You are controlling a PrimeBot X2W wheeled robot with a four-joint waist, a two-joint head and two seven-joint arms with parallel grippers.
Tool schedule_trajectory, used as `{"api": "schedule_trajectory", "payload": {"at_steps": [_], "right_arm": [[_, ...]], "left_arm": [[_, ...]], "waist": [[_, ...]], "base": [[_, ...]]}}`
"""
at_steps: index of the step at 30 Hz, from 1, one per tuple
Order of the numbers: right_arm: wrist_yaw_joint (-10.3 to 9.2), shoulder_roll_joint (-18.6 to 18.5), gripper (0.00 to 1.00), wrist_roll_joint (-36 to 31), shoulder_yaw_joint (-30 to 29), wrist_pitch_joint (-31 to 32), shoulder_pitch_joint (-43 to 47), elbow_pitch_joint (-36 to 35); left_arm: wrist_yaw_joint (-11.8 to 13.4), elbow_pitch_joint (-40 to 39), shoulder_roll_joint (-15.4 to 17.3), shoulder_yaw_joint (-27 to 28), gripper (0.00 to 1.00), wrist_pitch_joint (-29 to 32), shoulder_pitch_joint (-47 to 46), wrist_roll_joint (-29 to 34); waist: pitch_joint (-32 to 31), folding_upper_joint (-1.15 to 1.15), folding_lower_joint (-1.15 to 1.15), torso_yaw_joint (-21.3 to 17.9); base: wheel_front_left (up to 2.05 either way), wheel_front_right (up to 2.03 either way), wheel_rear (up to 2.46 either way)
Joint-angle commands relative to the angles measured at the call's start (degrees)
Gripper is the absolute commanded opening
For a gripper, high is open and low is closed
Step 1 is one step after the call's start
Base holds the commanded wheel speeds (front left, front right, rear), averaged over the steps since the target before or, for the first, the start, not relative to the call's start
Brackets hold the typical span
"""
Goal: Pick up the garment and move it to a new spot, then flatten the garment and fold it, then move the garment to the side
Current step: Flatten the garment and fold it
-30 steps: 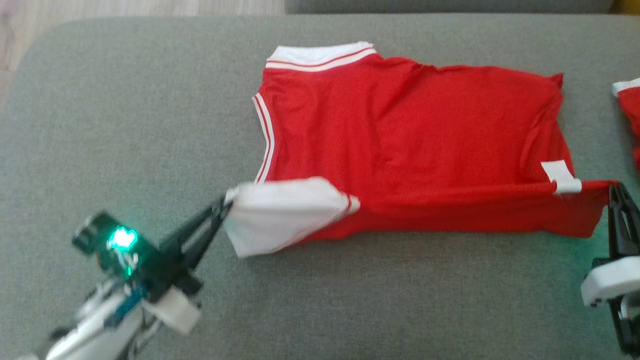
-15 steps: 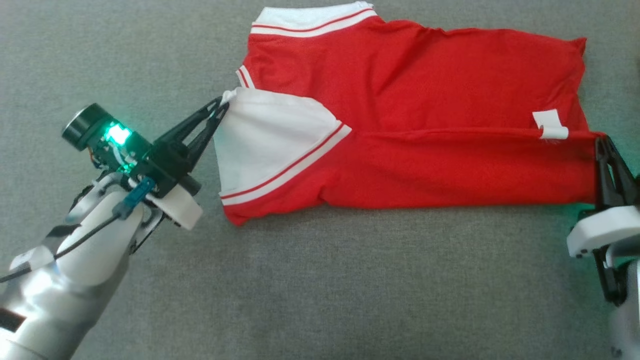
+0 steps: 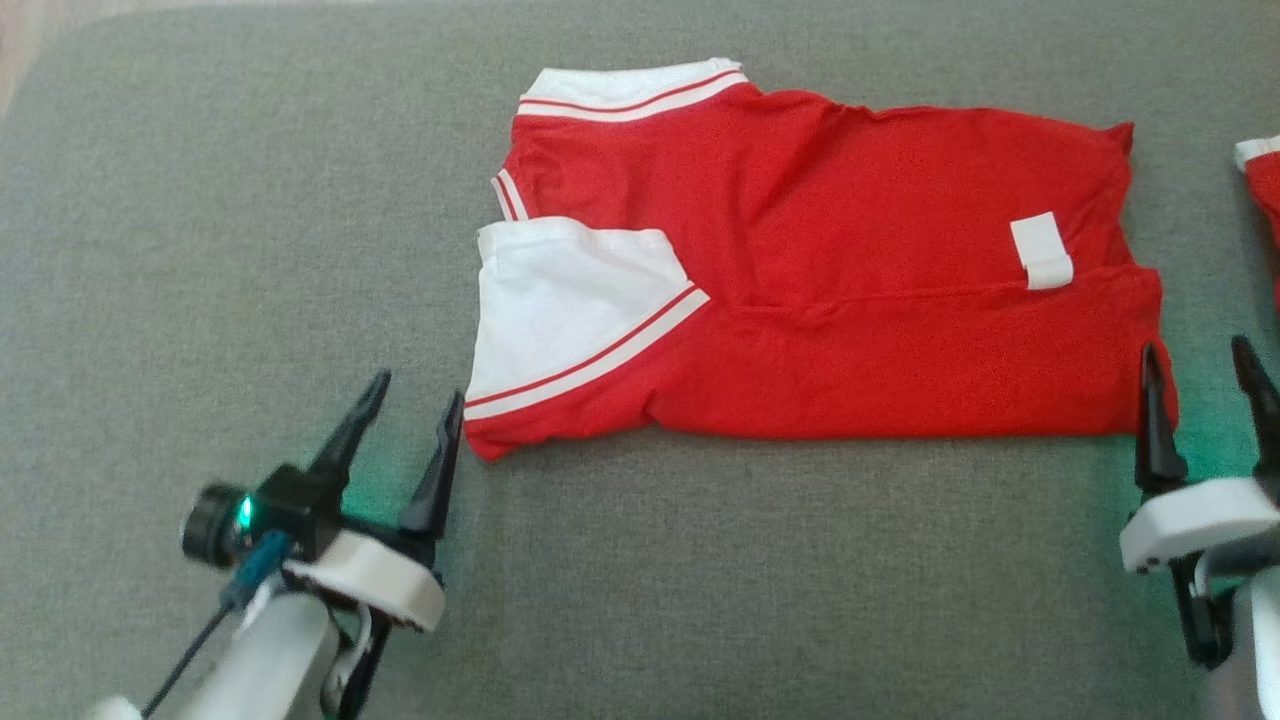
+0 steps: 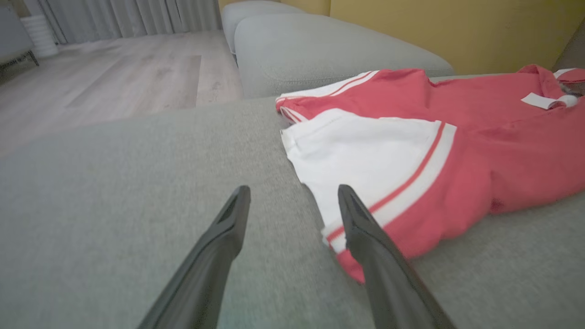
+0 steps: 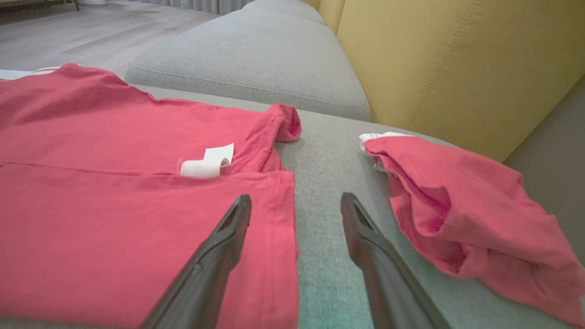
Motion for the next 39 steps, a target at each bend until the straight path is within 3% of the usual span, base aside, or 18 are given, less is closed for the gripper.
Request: {"api": "schedule_trajectory", "payload": {"at_steps": [1,8,19,21,22,29,35,36,37,38,39], "right_arm": [[-0.05,-0.3,1.0,-0.1,0.7,-0.8,0.3,-1.3],[-0.05,0.0,1.0,-0.2,0.8,-1.8,0.8,0.1],[-0.05,-0.5,1.0,0.1,1.1,-2.2,0.1,1.7],[-0.05,-0.4,1.0,0.4,1.3,-2.3,0.0,2.3],[-0.05,-0.4,1.0,0.8,1.4,-2.3,0.0,2.6],[-0.05,-0.5,1.0,4.9,2.3,-2.2,-1.3,6.3],[-0.05,-1.7,1.0,10.0,4.9,1.7,-2.6,11.3],[-0.05,-1.7,0.88,11.0,5.2,2.6,-2.8,12.0],[-0.05,-1.8,0.67,11.9,5.7,3.5,-3.0,12.5],[-0.05,-2.0,0.39,12.8,6.3,4.6,-3.1,13.0],[-0.05,-2.3,0.0,13.4,6.9,5.6,-3.1,13.4]], "left_arm": [[-0.5,-2.0,0.7,3.4,1.0,-0.4,-1.0,-1.0],[-3.0,0.8,-3.7,6.0,1.0,-0.4,1.4,-4.2],[-6.5,10.5,-6.0,1.5,1.0,4.9,-0.9,-6.5],[-6.8,11.0,-5.9,0.7,0.1,4.6,-1.3,-6.5],[-7.0,11.2,-5.8,0.3,0.0,4.5,-1.3,-6.6],[-7.3,10.7,-4.3,-1.0,0.0,2.6,-1.4,-5.8],[-7.3,8.1,-2.6,-1.7,0.0,1.3,-0.6,-4.7],[-7.3,7.6,-2.3,-1.7,0.0,1.2,-0.3,-4.6],[-7.2,7.2,-2.0,-1.8,0.0,1.1,-0.1,-4.4],[-7.1,6.9,-1.7,-1.8,0.0,1.0,0.1,-4.3],[-7.0,6.6,-1.5,-1.9,0.0,1.0,0.4,-4.3]], "waist": [[-0.7,0.0,0.01,-0.1],[-0.9,0.0,0.01,-0.6],[0.0,0.0,0.01,-1.4],[-0.1,0.0,0.01,-1.3],[-0.2,0.0,0.01,-1.2],[-1.3,0.0,0.01,-0.5],[-2.7,0.0,0.01,0.3],[-3.0,0.0,0.01,0.3],[-3.3,0.0,0.01,0.3],[-3.6,0.0,0.01,0.3],[-4.0,0.0,0.01,0.3]], "base": [[0.0,0.0,0.0],[0.0,0.0,0.0],[0.0,0.0,0.0],[0.0,0.0,0.0],[0.0,0.0,0.0],[0.0,0.0,0.0],[0.0,0.0,0.0],[0.0,0.0,0.0],[0.0,0.0,0.0],[0.0,0.0,0.0],[0.0,0.0,0.0]]}}
